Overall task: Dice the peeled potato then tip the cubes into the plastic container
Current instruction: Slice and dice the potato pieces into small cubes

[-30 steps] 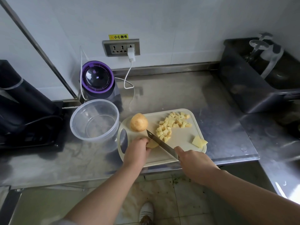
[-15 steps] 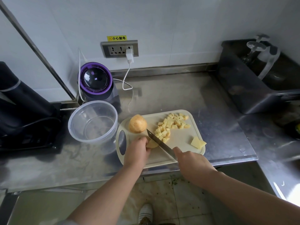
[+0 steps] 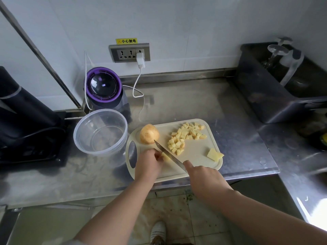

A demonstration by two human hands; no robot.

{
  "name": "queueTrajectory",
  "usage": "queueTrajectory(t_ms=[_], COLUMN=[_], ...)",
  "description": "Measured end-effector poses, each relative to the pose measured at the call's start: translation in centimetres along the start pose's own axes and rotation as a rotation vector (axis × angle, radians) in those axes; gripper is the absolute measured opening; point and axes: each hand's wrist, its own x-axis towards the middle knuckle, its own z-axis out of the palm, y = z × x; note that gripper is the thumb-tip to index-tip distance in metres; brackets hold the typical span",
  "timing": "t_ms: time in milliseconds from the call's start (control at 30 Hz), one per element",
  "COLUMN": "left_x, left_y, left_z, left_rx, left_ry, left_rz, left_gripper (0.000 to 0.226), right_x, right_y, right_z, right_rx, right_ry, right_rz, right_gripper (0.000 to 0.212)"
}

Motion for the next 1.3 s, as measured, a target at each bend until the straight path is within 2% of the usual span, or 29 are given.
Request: queueTrajectory(t_ms=[133, 500, 700, 833, 1000, 1300], left_x=[0.0, 0.2, 0.2, 0.1, -0.2, -0.3], left_y=[0.0, 0.0, 0.1, 0.0, -0.2, -0.3], left_z=[0.0, 0.1, -0.2, -0.2, -0.3, -0.3], left_rx=[-0.038, -0.037, -0.029, -0.038, -0.069, -0.083], left_ry=[-0.005, -0.016, -0.032, -0.037, -0.031, -0.013], left_rz=[-0.002, -0.001, 0.009, 0.002, -0.022, -0.045], left_gripper=[0.011, 0.01, 0.007, 0.01, 0.017, 0.011], right_x=[-0.1, 0.7, 1.0, 0.6, 0.0, -0.2], right_y=[0.0, 0.7, 1.2, 1.4, 1.0, 0.6], right_z=[0.1, -0.5, -0.1, 0.1, 0.2, 0.1], right_rx=[0.0, -0.129, -0.062, 0.019, -0.001, 0.018], right_ry=[-0.003, -0.032, -0.055, -0.008, 0.019, 0.008], right_rz=[0.006, -0.097, -0.059, -0.019, -0.02, -0.032], right_gripper=[0.051, 0.056, 0.056, 0.052, 0.047, 0.054])
